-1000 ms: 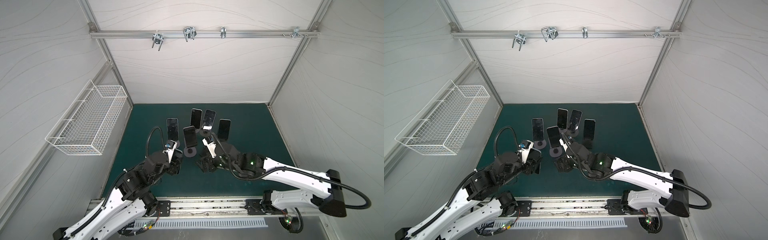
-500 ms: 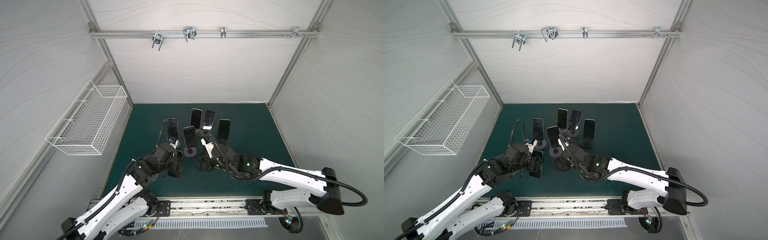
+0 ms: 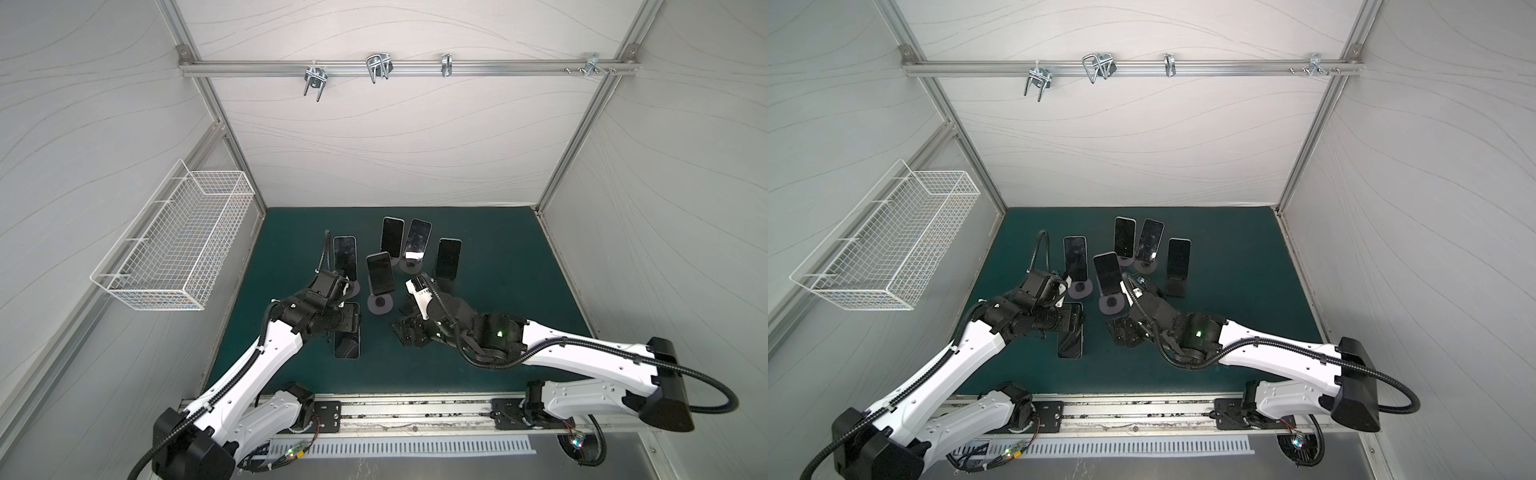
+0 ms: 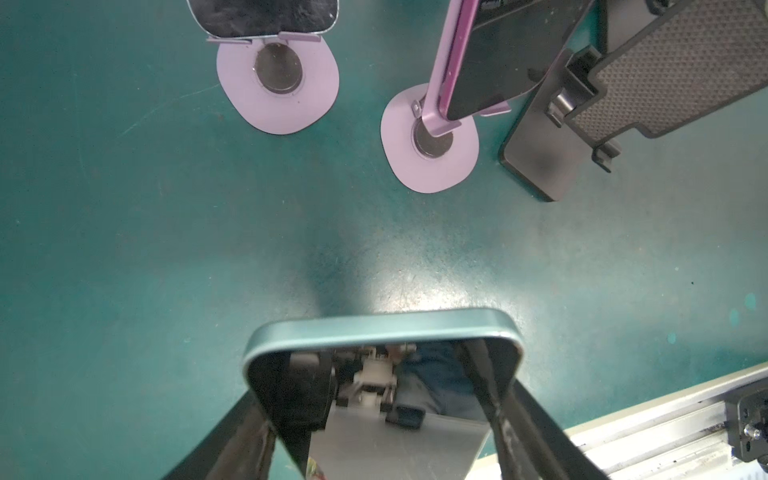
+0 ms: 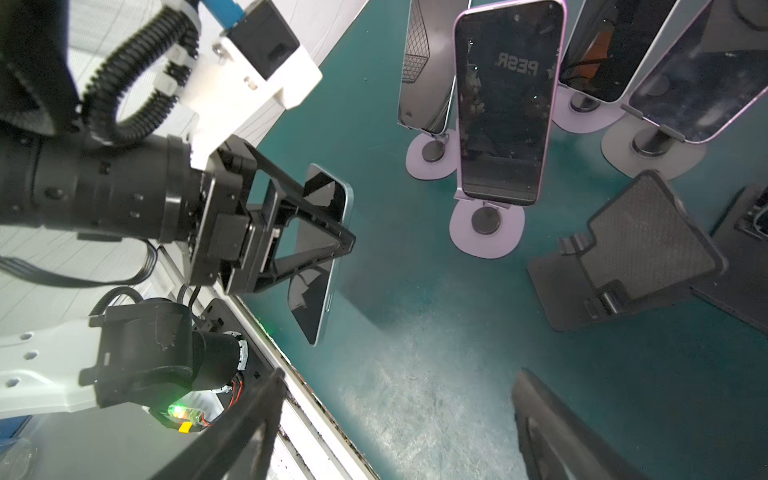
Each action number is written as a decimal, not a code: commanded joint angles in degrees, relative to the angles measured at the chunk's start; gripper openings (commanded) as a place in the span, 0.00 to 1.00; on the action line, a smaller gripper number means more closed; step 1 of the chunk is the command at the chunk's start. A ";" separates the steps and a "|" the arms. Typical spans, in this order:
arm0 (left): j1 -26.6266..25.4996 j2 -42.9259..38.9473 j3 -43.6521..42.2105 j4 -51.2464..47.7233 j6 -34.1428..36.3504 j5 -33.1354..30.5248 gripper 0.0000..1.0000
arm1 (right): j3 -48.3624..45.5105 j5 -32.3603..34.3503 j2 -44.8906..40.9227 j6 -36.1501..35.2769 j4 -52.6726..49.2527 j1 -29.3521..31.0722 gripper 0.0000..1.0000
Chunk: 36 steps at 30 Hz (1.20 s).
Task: Remove the phone from the phone stand
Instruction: 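Lower the mint-green phone flat onto the table with the left gripper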
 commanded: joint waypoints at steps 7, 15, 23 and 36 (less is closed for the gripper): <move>1.95 7.20 3.64 -1.10 3.56 -0.30 0.59 | -1.78 1.35 -4.18 1.32 0.50 0.65 0.88; 5.88 15.37 3.78 0.35 5.18 2.63 0.58 | -4.59 -1.72 -4.92 4.65 3.89 1.65 0.87; 7.26 23.79 5.91 -0.20 6.15 3.93 0.57 | -0.07 -5.46 2.22 3.95 4.90 5.56 0.88; 12.10 27.20 5.95 -0.09 5.20 3.38 0.58 | -2.50 -1.90 -1.44 3.34 6.59 6.68 0.87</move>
